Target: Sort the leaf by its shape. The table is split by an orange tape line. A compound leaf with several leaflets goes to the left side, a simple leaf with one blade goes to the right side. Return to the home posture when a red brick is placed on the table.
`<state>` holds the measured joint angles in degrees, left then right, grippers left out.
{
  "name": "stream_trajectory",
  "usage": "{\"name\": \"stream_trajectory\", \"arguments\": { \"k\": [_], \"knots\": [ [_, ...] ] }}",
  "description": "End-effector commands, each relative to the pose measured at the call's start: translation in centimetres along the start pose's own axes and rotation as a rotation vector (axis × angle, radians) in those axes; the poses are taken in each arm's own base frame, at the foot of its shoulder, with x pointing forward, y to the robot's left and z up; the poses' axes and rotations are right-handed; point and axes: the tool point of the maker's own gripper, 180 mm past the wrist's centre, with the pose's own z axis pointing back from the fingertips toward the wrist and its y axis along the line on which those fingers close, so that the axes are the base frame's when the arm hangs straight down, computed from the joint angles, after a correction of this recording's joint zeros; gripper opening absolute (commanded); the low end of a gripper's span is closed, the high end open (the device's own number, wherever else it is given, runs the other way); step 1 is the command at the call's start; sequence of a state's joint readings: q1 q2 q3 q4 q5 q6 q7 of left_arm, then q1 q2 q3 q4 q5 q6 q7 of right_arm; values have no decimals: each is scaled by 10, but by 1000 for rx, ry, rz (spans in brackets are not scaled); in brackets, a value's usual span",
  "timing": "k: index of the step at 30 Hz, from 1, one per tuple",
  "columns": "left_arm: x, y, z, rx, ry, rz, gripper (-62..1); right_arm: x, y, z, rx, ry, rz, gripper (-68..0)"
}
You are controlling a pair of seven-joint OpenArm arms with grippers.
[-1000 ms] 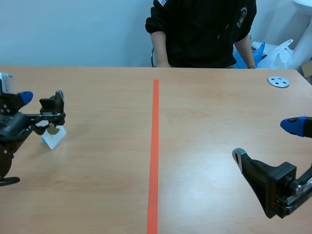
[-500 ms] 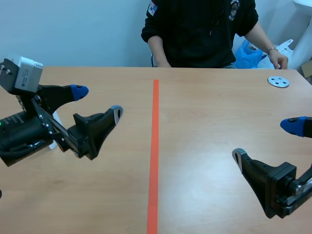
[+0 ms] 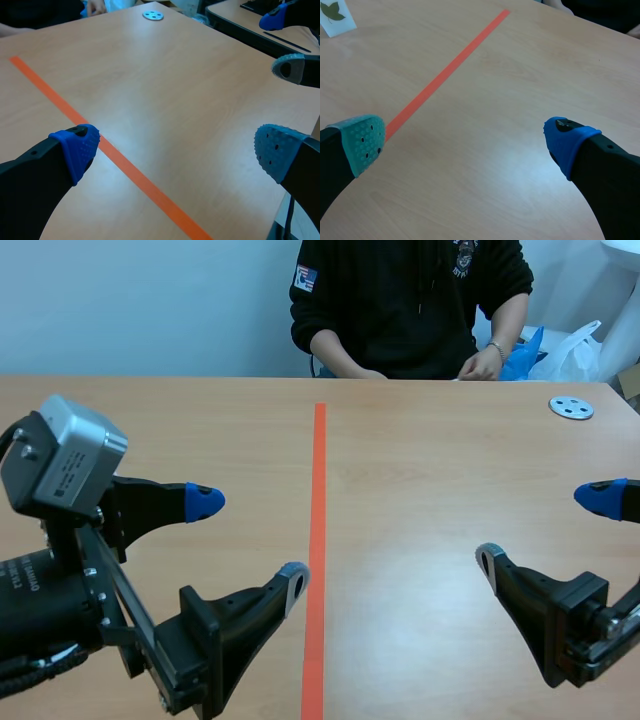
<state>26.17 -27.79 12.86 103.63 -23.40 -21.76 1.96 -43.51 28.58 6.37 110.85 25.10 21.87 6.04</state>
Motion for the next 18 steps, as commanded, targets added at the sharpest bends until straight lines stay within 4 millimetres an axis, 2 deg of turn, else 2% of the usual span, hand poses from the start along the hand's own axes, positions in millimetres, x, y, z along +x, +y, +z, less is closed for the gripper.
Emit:
{"name": "stream_trajectory", "arguments": {
  "k": [1, 7, 18],
  "knots": [
    [6, 2, 0, 24, -23, -10, 14, 9, -5, -1, -6, -37, 1, 4],
    [-3, 0, 3, 66, -6, 20, 14, 9, -5, -1, -6, -37, 1, 4],
    [-2, 5, 2, 97, -14, 29, 14, 9, -5, -1, -6, -37, 1, 4]
  ]
}}
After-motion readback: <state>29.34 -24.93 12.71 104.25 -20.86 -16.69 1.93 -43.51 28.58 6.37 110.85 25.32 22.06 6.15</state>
